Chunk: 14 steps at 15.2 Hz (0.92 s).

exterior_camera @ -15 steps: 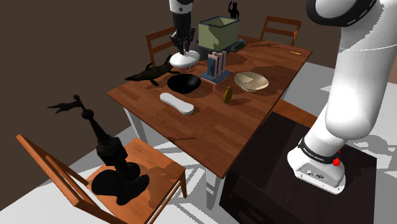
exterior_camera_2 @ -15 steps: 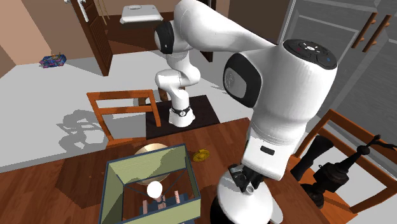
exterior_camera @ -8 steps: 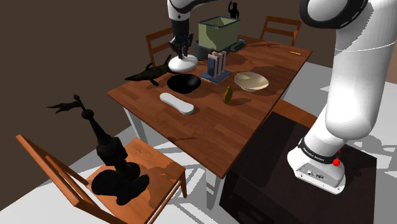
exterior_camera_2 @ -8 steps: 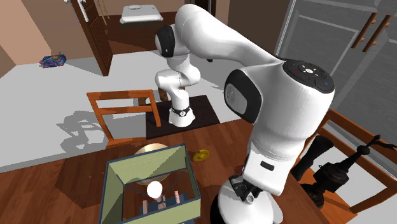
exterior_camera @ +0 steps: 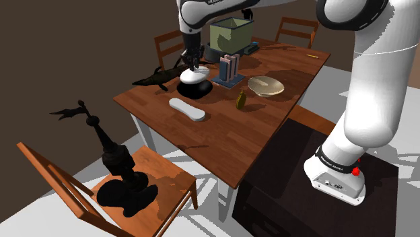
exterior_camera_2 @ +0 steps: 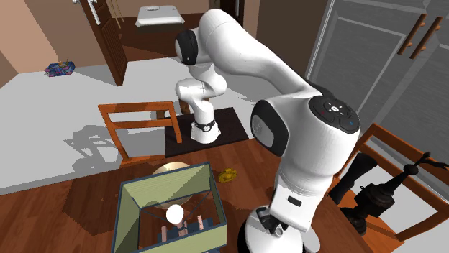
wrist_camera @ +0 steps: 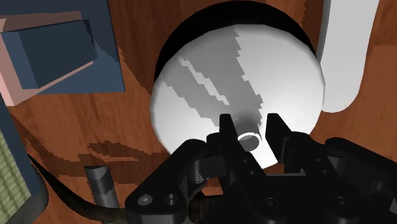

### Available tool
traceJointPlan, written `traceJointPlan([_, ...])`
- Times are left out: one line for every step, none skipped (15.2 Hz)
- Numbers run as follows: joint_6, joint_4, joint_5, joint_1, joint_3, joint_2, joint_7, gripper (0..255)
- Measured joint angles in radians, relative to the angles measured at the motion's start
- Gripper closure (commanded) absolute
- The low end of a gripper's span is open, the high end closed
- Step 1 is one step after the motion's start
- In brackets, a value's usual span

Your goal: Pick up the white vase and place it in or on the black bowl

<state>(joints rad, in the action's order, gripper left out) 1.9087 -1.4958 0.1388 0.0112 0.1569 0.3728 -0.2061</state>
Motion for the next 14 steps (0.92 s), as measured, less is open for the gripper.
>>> traceJointPlan([0.014,-0.013,0.000,-0.001,0.000,0.000,-0.001,255])
traceJointPlan([0.027,-0.025,0.001,-0.001,-0.001,0.002,-0.003,255])
traceJointPlan([0.038,-0.032,0.002,-0.001,-0.001,0.006,-0.004,255])
traceJointPlan([0.050,-0.042,0.003,-0.001,-0.001,0.007,-0.006,255])
traceJointPlan([0.063,-0.055,0.004,-0.001,-0.002,0.008,-0.006,255])
traceJointPlan([0.074,-0.061,0.005,-0.001,-0.002,0.012,-0.008,255])
traceJointPlan([0.084,-0.067,0.006,-0.001,-0.002,0.017,-0.010,255])
traceJointPlan([0.090,-0.072,0.007,-0.001,-0.003,0.018,-0.010,255])
traceJointPlan([0.093,-0.073,0.007,-0.001,-0.003,0.020,-0.011,255])
traceJointPlan([0.095,-0.074,0.007,0.000,-0.003,0.021,-0.011,255])
traceJointPlan([0.096,-0.075,0.008,0.000,-0.003,0.021,-0.011,255])
traceJointPlan([0.096,-0.075,0.008,0.000,-0.003,0.021,-0.011,255])
traceJointPlan([0.097,-0.076,0.008,0.000,-0.003,0.021,-0.011,255])
traceJointPlan([0.097,-0.076,0.008,0.000,-0.003,0.021,-0.011,0])
